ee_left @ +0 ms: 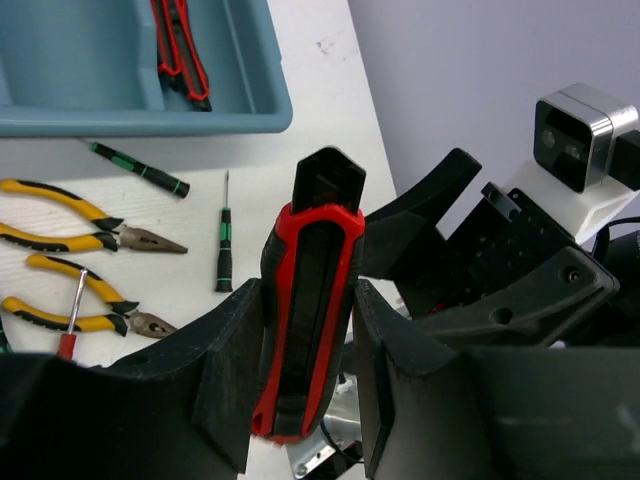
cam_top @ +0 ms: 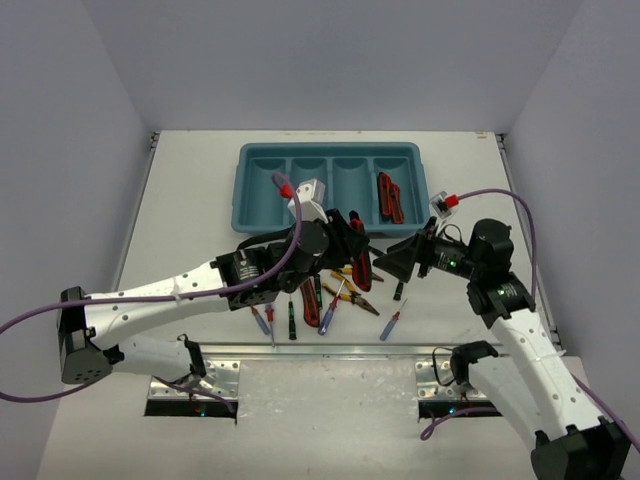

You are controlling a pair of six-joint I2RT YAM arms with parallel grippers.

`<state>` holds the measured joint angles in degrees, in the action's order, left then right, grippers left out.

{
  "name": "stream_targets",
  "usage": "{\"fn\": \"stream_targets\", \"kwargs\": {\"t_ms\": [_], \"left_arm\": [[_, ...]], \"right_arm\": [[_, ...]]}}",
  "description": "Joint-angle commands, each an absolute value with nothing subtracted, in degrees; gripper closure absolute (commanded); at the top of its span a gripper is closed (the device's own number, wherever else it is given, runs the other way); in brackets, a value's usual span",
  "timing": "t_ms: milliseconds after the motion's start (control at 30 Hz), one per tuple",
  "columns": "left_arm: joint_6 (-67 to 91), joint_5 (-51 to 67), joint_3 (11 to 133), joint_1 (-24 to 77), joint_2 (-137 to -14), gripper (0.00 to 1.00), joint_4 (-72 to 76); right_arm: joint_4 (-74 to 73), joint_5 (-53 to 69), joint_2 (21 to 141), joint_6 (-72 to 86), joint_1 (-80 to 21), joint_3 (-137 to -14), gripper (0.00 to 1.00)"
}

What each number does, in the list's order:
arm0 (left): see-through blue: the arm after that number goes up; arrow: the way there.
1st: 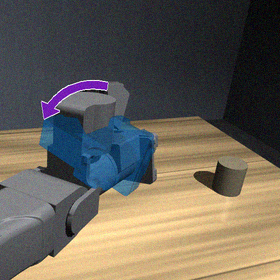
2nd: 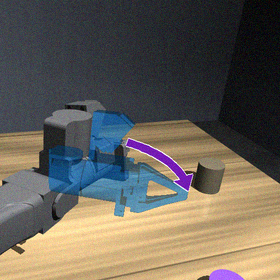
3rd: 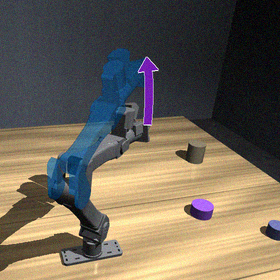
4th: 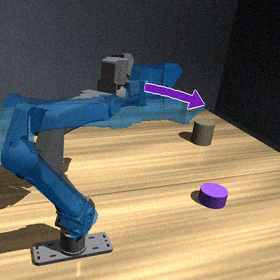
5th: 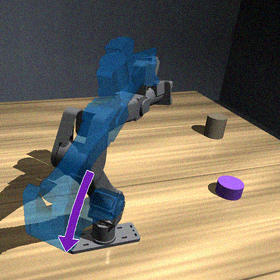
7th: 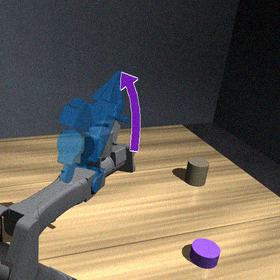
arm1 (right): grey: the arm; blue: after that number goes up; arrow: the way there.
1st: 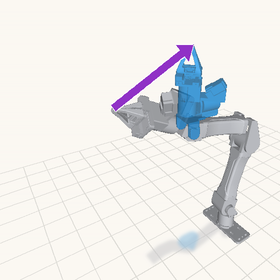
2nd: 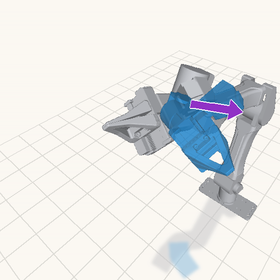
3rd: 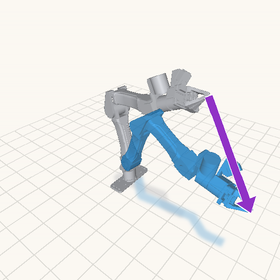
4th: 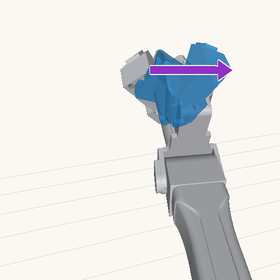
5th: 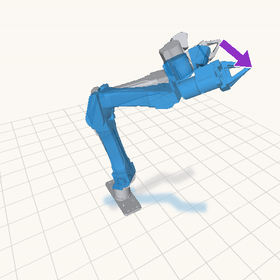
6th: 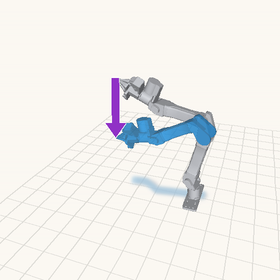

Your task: Sort the tools into containers

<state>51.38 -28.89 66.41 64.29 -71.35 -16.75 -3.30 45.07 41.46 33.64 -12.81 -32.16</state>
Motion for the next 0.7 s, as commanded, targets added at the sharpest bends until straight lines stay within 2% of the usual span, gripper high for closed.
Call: {"fn": "stream_targets", "kwargs": {"t_ms": [0, 267, 400, 667], "left_arm": [[55.5, -28.4, 67.1, 63.8, -70.9, 1.0, -9.6], [56.1, -28.5, 67.0, 63.8, -72.2, 1.0, -9.0], [55.5, -29.3, 67.0, 63.8, -72.0, 1.0, -9.4], [55.1, -31.3, 64.2, 63.8, -70.1, 1.0, -7.2]], "right_arm": [[10.0, 50.8, 41.6, 37.9, -16.6, -32.1, 0.29], [8.6, 46.9, 42.3, 37.2, -21.0, -33.6, 0.36], [-0.1, 34.0, 40.7, 34.7, -21.0, -35.6, 0.36], [-6.2, 33.9, 41.2, 36.5, -21.0, -38.5, 0.36]]}}
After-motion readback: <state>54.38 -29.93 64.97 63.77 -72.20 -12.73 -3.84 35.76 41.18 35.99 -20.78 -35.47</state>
